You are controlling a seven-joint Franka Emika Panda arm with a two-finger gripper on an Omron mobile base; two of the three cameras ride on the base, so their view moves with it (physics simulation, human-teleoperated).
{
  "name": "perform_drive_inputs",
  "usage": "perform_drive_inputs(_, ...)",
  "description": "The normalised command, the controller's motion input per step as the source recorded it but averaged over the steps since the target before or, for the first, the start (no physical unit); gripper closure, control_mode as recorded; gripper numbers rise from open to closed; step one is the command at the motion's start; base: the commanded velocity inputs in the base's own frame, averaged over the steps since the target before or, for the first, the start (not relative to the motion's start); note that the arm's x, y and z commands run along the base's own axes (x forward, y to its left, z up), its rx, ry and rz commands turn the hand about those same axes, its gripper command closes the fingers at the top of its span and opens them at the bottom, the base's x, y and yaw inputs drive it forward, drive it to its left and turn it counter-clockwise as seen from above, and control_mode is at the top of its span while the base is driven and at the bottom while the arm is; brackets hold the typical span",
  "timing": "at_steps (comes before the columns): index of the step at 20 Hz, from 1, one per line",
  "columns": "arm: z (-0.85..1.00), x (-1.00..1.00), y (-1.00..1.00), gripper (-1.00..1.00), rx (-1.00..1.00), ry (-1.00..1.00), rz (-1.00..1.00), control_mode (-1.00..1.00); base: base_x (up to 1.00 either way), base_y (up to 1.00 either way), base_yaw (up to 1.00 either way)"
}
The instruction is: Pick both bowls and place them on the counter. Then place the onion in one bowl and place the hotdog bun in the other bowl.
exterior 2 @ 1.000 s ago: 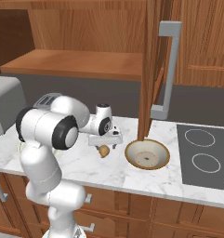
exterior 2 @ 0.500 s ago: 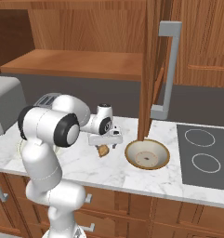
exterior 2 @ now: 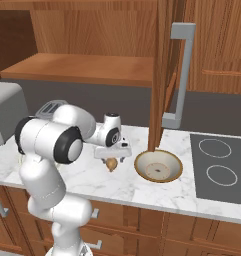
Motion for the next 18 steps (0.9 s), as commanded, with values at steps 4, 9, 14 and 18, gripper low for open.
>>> perform_drive_inputs(4,-0.12,-0.12,0.04,1.00,0.00,0.01,0.00,-1.00,0.00,0.00,0.00)
perform_drive_inputs(9,-0.13,-0.11,0.04,1.00,0.00,0.01,0.00,-1.00,0.00,0.00,0.00)
perform_drive_inputs(14,0.14,-0.44,-0.06,1.00,0.06,-0.05,0.00,-1.00,0.00,0.00,0.00)
perform_drive_inputs(18,0.73,-0.60,-0.03,1.00,0.07,-0.15,0.00,-1.00,0.00,0.00,0.00)
